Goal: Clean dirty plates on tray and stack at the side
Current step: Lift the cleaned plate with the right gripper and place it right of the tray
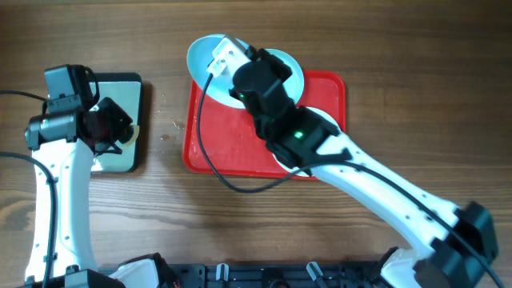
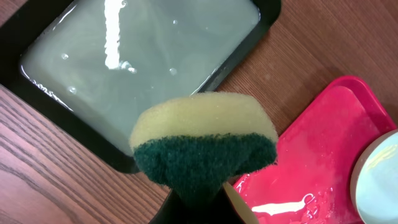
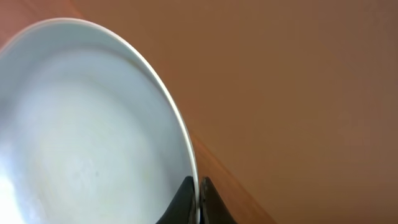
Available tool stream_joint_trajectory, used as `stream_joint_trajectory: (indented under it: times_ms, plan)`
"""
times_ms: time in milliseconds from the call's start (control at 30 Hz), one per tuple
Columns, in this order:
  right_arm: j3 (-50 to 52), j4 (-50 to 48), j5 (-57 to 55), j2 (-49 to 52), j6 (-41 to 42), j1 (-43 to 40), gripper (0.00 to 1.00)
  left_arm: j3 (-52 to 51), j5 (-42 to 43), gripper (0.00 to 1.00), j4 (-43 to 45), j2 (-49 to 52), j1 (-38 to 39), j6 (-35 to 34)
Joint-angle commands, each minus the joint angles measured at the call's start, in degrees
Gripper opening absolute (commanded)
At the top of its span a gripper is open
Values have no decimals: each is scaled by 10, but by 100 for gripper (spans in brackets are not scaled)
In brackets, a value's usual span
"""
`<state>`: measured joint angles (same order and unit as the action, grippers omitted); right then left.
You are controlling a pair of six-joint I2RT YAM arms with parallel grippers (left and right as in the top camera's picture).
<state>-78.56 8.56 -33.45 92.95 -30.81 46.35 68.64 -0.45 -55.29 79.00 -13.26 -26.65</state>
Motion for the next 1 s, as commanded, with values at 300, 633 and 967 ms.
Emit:
stream_joint_trajectory:
  times_ms: [300, 633, 967]
  plan:
    - [-1, -351, -244, 83, -600, 113, 4, 7, 6, 4, 3, -3, -3, 9]
    - [0, 8, -62, 85, -129, 91, 4, 7, 6, 4, 3, -3, -3, 9]
    - [-1, -26, -36, -64, 214, -81, 4, 7, 6, 4, 3, -3, -3, 9]
